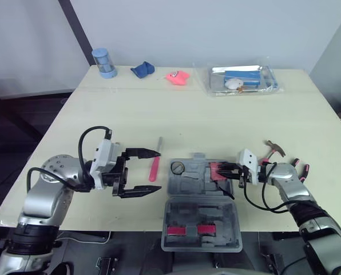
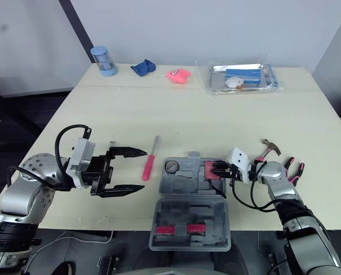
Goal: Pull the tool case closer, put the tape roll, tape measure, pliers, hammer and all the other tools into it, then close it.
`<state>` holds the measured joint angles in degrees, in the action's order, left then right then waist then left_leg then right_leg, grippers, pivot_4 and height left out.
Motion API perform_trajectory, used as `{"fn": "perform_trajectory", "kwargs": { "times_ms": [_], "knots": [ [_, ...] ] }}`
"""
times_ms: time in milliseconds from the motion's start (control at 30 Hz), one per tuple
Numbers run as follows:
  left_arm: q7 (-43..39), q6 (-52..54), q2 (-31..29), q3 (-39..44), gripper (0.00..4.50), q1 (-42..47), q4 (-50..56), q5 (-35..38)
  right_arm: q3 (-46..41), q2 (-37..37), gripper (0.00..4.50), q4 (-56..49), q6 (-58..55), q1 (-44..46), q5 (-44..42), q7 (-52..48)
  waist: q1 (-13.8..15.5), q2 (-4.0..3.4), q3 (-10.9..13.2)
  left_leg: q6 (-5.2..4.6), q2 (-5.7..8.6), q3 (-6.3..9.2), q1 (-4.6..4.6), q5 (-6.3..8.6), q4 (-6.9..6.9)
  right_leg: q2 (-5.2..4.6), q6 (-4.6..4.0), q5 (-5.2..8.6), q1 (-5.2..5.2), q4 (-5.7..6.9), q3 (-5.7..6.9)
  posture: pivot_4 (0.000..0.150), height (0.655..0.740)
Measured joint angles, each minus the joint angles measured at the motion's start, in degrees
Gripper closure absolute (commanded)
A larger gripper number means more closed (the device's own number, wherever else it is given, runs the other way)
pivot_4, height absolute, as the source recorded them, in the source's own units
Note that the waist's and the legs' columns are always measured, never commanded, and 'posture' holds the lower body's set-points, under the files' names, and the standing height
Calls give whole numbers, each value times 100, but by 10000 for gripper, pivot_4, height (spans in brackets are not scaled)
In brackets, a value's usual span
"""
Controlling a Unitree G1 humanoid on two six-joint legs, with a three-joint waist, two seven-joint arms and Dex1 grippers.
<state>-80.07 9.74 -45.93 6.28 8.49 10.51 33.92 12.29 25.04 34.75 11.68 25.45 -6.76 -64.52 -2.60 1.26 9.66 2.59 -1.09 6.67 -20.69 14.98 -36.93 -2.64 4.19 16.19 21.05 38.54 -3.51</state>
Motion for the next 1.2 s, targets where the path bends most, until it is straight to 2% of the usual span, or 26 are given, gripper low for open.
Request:
{"fn": "perform_trajectory", "kwargs": {
  "times_ms": [233,367,533,700,933,1067,1100,1167,1200],
  "knots": [
    [171,143,16,202,0,-179,2,94,-191,33,35657,-526,-49,-300,-78,134,12,-11,-2,0,-1,0,-16,0,10,-1,0,0,11,-7,-1,1500,7400],
    [360,293,68,458,0,-376,0,257,-355,221,35657,-1220,-364,-644,-221,264,16,-39,17,1,0,-4,-56,0,9,-2,1,0,53,1,-6,1500,7400],
    [724,365,307,789,0,-771,-12,382,-1082,544,35657,-2537,-941,-1158,-812,555,9,-70,37,0,-1,-2,-72,0,8,-1,1,-1,67,0,-6,1500,7400],
    [1091,294,529,1308,0,-1365,-139,383,-1807,786,35657,-3317,-1210,-2069,-1326,753,21,-70,37,0,-1,-3,-80,0,8,-2,1,-1,67,-7,-5,1500,7400],
    [1499,88,842,1826,0,-1938,-538,331,-2743,1033,35657,-3532,-1261,-3294,-1644,856,33,-71,38,0,0,-2,-83,0,7,-3,1,-1,67,-13,-4,1500,7400],
    [1784,-291,1009,2254,0,-2146,-1258,181,-3652,1025,35657,-3577,-1262,-4287,-2018,934,23,-73,38,0,0,-5,-82,0,11,-2,2,0,66,-17,-6,1500,7400],
    [1789,-341,1009,2312,0,-2209,-1373,153,-3806,1021,31927,-3538,-1266,-4434,-2066,951,21,-73,38,-1,0,-6,-83,1,13,-2,2,0,66,-24,-7,1500,7400],
    [1786,-501,1020,2383,0,-2322,-1621,80,-4130,981,27819,-3378,-1266,-4664,-2198,1006,20,-72,37,-1,0,-10,-84,1,13,-2,2,0,65,-32,-10,1500,7400],
    [1784,-553,1030,2416,0,-2360,-1717,32,-4265,954,22147,-3323,-1266,-4736,-2236,1017,19,-72,37,0,0,-11,-84,1,13,-2,2,0,65,-33,-11,1500,7400]
  ]
}}
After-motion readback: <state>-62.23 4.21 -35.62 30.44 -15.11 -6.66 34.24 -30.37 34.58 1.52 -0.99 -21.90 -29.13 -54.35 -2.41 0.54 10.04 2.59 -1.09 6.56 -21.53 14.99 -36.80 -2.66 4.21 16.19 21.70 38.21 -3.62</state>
